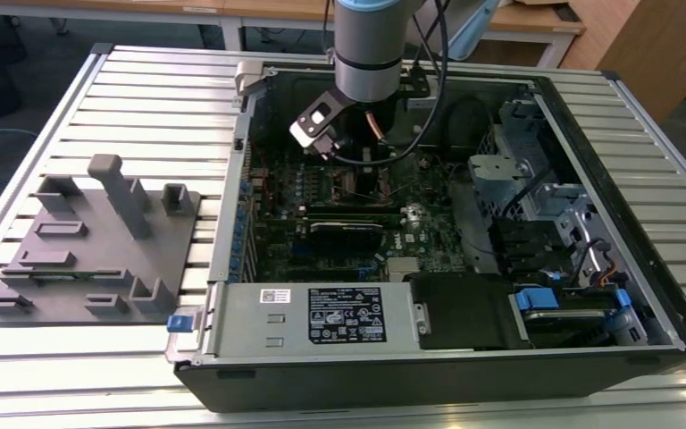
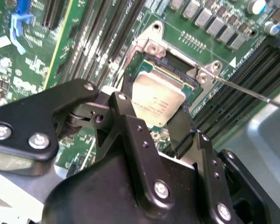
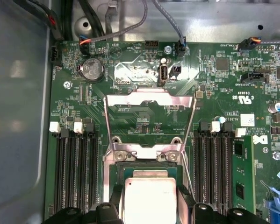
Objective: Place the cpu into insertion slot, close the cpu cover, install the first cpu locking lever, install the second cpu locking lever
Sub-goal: 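Place the cpu into insertion slot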
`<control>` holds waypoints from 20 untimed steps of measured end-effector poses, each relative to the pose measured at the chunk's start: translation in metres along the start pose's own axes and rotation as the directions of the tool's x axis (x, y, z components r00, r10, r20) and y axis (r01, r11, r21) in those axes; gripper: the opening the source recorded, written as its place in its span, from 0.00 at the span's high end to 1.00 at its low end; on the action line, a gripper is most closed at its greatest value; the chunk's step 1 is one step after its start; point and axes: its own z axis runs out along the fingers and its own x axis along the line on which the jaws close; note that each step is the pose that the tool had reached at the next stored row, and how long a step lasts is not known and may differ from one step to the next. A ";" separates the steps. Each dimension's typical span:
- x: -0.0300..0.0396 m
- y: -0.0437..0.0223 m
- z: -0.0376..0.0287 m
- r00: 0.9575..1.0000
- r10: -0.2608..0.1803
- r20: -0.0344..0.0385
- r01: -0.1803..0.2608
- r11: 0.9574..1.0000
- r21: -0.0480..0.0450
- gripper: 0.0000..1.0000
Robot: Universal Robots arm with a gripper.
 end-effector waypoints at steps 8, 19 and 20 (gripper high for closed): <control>0.0000 -0.0005 0.0001 1.000 0.001 -0.007 -0.001 1.000 0.000 0.46; 0.0022 -0.0006 0.0001 1.000 0.001 -0.007 -0.001 1.000 0.000 0.46; 0.0022 -0.0006 0.0001 1.000 0.001 -0.007 -0.001 1.000 0.000 0.46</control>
